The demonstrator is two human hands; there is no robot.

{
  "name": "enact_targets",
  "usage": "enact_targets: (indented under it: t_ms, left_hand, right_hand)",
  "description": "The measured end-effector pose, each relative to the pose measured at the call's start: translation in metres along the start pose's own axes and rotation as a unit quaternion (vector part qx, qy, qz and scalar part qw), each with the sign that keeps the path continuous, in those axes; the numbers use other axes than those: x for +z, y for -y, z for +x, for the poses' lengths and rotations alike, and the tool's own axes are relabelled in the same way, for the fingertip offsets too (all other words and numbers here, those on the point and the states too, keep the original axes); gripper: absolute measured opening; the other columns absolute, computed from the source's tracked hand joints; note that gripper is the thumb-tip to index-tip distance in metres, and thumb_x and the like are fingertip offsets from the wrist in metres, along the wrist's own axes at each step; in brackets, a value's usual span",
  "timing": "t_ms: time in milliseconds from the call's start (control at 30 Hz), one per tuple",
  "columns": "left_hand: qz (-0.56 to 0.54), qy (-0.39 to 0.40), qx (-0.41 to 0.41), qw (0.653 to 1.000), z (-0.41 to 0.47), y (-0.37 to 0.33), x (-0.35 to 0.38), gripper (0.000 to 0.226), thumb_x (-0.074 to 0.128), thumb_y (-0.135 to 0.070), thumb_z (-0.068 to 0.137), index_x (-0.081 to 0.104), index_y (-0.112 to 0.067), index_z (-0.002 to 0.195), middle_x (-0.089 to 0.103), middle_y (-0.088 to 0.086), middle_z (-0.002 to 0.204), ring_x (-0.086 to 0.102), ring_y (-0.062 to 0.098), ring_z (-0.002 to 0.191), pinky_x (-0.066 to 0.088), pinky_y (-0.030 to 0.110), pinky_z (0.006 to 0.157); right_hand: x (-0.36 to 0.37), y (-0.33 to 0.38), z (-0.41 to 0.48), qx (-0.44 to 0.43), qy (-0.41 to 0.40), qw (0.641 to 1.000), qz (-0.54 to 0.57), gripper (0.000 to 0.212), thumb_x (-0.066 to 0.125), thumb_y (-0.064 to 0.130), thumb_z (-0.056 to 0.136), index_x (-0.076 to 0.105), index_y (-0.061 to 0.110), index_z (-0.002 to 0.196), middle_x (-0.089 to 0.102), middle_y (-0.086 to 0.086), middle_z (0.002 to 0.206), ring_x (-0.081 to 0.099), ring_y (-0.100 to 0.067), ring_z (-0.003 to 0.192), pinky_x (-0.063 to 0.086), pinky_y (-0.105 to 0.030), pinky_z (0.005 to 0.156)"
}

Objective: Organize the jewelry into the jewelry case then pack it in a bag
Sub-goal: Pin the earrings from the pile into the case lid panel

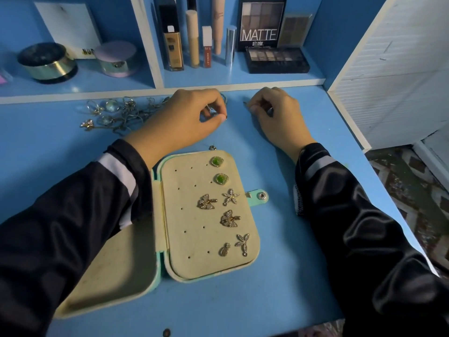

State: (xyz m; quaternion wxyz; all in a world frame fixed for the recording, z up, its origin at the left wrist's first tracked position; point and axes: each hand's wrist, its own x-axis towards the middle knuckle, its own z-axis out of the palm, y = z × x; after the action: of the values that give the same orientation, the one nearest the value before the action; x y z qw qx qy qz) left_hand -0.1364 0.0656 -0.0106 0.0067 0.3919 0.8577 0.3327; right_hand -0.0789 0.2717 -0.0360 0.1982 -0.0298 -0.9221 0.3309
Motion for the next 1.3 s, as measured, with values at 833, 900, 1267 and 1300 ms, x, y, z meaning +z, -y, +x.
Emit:
enact_targets:
  t_ms: [833, 900, 1267, 1300]
  left_hand:
    - [-0.112, -0.039, -0.054, 0.991, -0.084, -0.025, -0.03, 0.013, 0.071, -0.018, 0.089, 0.07, -0.031, 0.09, 0.07, -0.021, 0.093, 0.064, -0.001, 0.084, 0.049, 0.017, 0.077]
    - [-0.115, -0.038, -0.061, 0.991, -0.09, -0.023, -0.031, 0.006, 0.072, -0.019, 0.088, 0.072, -0.024, 0.092, 0.072, -0.015, 0.095, 0.066, 0.0, 0.087, 0.052, 0.022, 0.082]
    - [-0.176, -0.022, -0.051, 0.983, -0.106, -0.032, -0.029, 0.006, 0.074, -0.016, 0.087, 0.069, -0.016, 0.09, 0.073, -0.007, 0.088, 0.069, 0.014, 0.081, 0.055, 0.037, 0.083]
    - [-0.182, -0.02, -0.051, 0.982, -0.106, -0.032, -0.029, 0.006, 0.074, -0.016, 0.086, 0.069, -0.017, 0.09, 0.073, -0.006, 0.088, 0.069, 0.015, 0.081, 0.056, 0.038, 0.083]
  right_hand:
    - [-0.004, 0.064, -0.086, 0.031, 0.048, 0.987, 0.149, 0.008, 0.058, 0.006, 0.093, 0.065, 0.007, 0.093, 0.07, -0.002, 0.089, 0.062, -0.015, 0.08, 0.047, -0.017, 0.07]
    - [-0.004, 0.067, -0.087, 0.025, 0.056, 0.989, 0.136, 0.008, 0.058, 0.005, 0.093, 0.066, 0.007, 0.094, 0.068, 0.0, 0.087, 0.059, -0.012, 0.077, 0.045, -0.015, 0.068]
    - [-0.009, 0.071, -0.093, 0.0, 0.054, 0.99, 0.132, 0.009, 0.059, 0.004, 0.092, 0.065, 0.011, 0.091, 0.071, -0.001, 0.094, 0.065, -0.014, 0.091, 0.051, -0.033, 0.085]
    - [-0.01, 0.071, -0.093, -0.001, 0.054, 0.989, 0.135, 0.011, 0.059, 0.004, 0.092, 0.065, 0.013, 0.091, 0.072, -0.001, 0.095, 0.065, -0.014, 0.092, 0.052, -0.033, 0.086]
